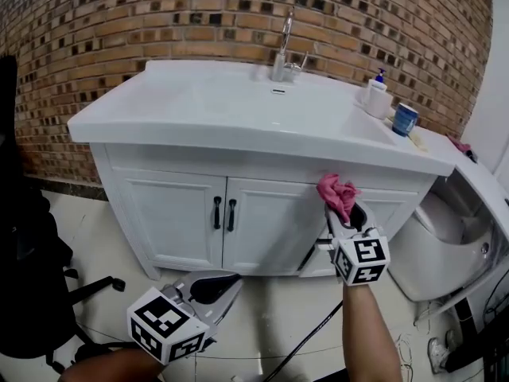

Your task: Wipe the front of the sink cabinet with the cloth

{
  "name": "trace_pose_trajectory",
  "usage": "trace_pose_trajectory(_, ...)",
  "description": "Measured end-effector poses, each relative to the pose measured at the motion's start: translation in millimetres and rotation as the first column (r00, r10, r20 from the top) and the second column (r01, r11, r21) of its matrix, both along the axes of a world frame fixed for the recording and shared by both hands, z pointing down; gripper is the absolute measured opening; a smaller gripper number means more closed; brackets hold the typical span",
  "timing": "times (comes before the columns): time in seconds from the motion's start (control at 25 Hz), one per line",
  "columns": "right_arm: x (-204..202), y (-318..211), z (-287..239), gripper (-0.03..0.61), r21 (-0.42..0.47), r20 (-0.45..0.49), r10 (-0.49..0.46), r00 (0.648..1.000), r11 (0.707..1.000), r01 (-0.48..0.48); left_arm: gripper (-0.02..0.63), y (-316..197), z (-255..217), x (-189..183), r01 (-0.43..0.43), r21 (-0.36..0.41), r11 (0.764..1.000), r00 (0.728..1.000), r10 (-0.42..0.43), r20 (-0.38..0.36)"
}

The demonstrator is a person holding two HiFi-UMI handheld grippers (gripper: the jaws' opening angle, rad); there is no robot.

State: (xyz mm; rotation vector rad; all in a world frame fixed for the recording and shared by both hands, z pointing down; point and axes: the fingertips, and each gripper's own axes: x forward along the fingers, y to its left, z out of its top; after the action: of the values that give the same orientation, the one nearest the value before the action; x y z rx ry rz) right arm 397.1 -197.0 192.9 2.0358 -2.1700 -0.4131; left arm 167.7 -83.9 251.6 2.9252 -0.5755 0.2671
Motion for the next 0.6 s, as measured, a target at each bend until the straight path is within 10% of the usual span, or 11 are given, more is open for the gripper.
trace_pose_trajectory(0.32, -16, -37, 5, 0.161, 0.104, -0.173, 0.011, 0.985, 0.995, 0.007, 0.003, -15, 32, 3, -0.014, -0.055, 0.998, 1.0, 0.016, 0.023)
trace_pose_trajectory(0.6, -23, -38, 19, 0.16, 0.159, -0.415, 0.089, 0.905, 0.987, -0.024, 0.003, -32, 39, -13, 0.019, -0.125, 0.992, 1.0, -0.022, -0.023)
